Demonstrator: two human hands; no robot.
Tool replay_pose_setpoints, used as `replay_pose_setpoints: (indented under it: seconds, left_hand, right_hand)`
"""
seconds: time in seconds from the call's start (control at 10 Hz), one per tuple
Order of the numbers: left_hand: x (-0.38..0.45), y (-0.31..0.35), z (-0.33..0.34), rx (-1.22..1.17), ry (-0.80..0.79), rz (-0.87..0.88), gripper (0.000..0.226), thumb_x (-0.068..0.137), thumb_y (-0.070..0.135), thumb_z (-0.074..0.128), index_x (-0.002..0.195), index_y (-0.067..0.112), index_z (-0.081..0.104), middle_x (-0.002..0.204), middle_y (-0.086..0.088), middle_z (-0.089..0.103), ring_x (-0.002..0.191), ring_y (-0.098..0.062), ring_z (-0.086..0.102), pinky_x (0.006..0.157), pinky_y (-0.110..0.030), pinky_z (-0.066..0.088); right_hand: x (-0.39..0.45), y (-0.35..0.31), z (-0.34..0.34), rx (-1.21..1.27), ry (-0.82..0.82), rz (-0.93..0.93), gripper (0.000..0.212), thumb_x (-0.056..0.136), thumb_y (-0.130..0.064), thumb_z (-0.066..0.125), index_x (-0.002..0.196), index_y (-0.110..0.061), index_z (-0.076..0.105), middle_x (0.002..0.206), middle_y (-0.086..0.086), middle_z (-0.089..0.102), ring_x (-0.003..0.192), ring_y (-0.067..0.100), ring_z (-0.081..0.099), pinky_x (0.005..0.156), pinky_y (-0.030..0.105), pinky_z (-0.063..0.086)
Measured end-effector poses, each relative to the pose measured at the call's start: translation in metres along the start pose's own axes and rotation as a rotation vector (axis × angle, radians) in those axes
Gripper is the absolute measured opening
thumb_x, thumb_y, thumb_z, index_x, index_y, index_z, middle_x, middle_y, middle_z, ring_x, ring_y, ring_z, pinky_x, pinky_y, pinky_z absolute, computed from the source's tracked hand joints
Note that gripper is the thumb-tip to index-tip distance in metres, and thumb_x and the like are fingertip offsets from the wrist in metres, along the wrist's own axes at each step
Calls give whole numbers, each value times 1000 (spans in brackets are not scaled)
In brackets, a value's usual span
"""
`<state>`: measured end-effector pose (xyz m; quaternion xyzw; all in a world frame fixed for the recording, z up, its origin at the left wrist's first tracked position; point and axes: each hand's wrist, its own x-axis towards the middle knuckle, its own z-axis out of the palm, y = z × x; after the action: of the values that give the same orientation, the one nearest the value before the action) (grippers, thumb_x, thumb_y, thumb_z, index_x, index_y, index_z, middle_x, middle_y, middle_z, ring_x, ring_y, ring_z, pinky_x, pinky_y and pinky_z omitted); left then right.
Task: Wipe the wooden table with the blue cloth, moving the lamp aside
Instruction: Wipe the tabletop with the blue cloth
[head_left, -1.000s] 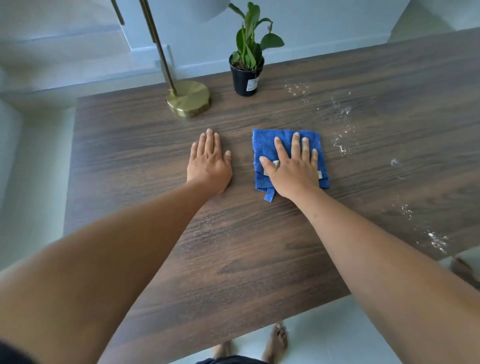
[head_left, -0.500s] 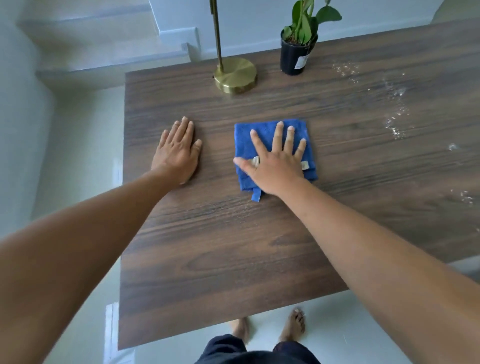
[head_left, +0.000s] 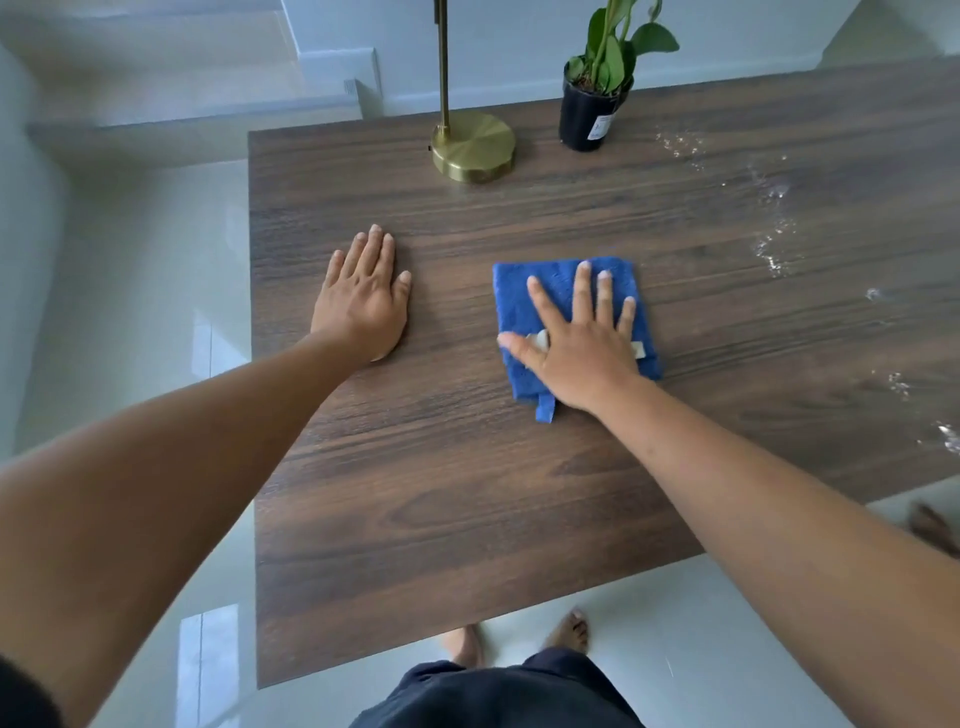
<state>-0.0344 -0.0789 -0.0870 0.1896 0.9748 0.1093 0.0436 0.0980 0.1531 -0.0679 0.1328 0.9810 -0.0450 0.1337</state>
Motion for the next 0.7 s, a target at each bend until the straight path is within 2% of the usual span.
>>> replay_pose_setpoints:
  seconds: [0.1, 0.2, 0.3, 0.4, 0.5, 0.6, 0.7]
  left_hand:
    - [0, 0, 0, 8, 1, -4, 63, 104, 47, 12, 158, 14, 8, 166, -1, -1, 152, -15, -4, 123, -37, -2]
    - [1, 0, 0, 13, -11, 0, 64, 103, 47, 10, 158, 14, 6, 166, 0, -3, 152, -14, -6, 123, -37, -3]
    - [1, -1, 1, 14, -4, 0, 64, 103, 47, 10, 158, 15, 6, 166, 0, -3, 152, -14, -6, 123, -37, -3]
    - [0, 0, 1, 18, -4, 0, 64, 103, 47, 10, 158, 14, 7, 166, 0, -2, 152, -14, -6, 123, -37, -3]
    - [-1, 1, 0, 23, -3, -4, 63, 104, 46, 11, 158, 14, 8, 166, -1, -2, 152, -14, -5, 123, -36, -3]
    - [-1, 2, -1, 27, -10, -5, 63, 104, 46, 11, 158, 15, 6, 166, 0, -3, 152, -14, -6, 123, -36, -4]
    - [-1, 0, 0, 23, -5, -4, 63, 103, 47, 10, 158, 15, 6, 166, 0, -3, 152, -14, -6, 123, -36, -4]
  right_hand:
    - [-31, 22, 9, -26, 35, -87, 92, 74, -90, 2, 154, -46, -7, 164, 9, -19, 151, 30, -16, 120, 58, -5]
    - [-16, 66, -2, 8, 29, 75, 93, 74, -91, 3, 155, -46, -2, 165, 9, -15, 152, 30, -12, 120, 57, -2]
    - [13, 64, -11, 54, 1, 252, 88, 81, -86, 7, 156, -43, -4, 164, 14, -18, 150, 35, -17, 118, 61, -5]
    - [11, 10, -3, 65, 18, 175, 88, 83, -85, 12, 157, -40, -3, 163, 19, -17, 149, 41, -18, 116, 65, -7]
    - [-22, -29, 11, 0, 34, -3, 89, 80, -85, 5, 156, -40, -9, 162, 18, -20, 149, 39, -20, 116, 64, -9]
    - [-44, -7, 16, 3, 41, -63, 86, 81, -83, 6, 155, -42, -9, 164, 10, -20, 150, 31, -19, 119, 59, -8]
    - [-37, 35, 9, 11, 37, 11, 88, 79, -85, 4, 155, -42, -7, 165, 5, -20, 151, 26, -18, 120, 56, -7]
